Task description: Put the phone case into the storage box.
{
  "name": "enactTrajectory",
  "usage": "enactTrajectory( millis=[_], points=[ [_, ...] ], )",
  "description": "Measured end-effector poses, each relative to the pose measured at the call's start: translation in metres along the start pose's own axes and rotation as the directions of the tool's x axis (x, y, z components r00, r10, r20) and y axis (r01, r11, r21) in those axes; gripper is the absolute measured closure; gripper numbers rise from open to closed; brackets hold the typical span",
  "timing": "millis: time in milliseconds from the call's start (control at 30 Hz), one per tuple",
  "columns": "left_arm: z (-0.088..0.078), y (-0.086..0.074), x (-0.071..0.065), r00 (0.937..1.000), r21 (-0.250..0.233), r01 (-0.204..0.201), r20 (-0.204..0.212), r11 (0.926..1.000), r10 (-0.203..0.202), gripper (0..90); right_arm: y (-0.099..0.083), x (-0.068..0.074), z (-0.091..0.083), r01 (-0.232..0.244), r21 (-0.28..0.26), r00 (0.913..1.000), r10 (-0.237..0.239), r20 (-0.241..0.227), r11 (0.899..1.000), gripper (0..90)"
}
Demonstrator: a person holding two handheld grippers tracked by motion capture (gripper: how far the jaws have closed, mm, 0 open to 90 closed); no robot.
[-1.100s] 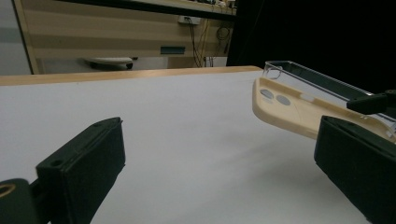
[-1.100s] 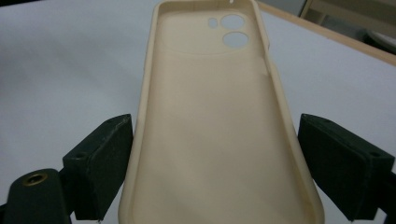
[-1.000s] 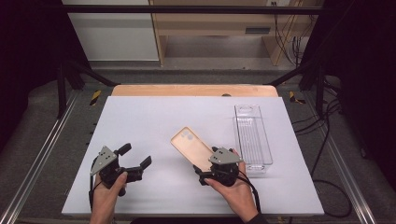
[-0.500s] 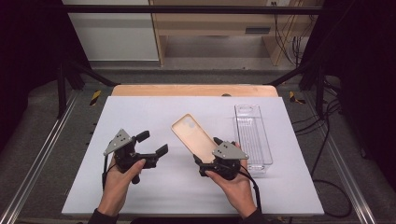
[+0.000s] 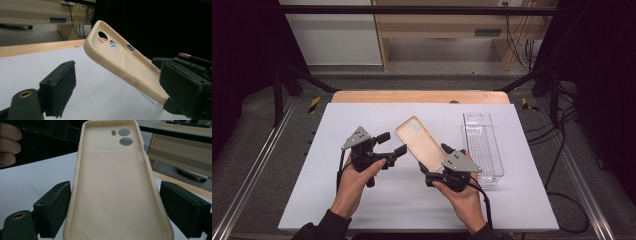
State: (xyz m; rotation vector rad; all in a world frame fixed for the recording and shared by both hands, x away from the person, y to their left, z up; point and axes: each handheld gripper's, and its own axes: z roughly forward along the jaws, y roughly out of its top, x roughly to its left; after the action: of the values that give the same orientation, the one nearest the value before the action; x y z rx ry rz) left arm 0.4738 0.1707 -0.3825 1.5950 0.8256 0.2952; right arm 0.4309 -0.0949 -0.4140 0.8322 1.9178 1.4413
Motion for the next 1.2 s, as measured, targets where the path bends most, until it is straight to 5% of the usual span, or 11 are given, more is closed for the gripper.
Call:
enactTrajectory(
  millis=[333, 867, 1200],
  points=[
    [0.012, 0.003, 0.012, 0.9926, 0.000, 0.119, 0.026, 0.9929, -0.119, 32.3, -0.002, 0.003, 0.003, 0.009, 0.000, 0.9999, -0.009, -0.014, 1.000, 12.4],
    [0.003, 0.006, 0.013, 0.9765, -0.030, 0.215, 0.025, 0.9761, -0.214, 67.1, -0.008, 0.006, 0.010, -0.004, 0.044, 0.9996, 0.006, -0.029, 0.999, 12.1],
    [0.000, 0.009, 0.004, 0.9573, -0.058, 0.286, 0.064, 0.9566, -0.282, 77.3, -0.010, 0.008, 0.015, -0.003, 0.067, 0.9996, 0.005, -0.027, 0.998, 11.8]
  ],
)
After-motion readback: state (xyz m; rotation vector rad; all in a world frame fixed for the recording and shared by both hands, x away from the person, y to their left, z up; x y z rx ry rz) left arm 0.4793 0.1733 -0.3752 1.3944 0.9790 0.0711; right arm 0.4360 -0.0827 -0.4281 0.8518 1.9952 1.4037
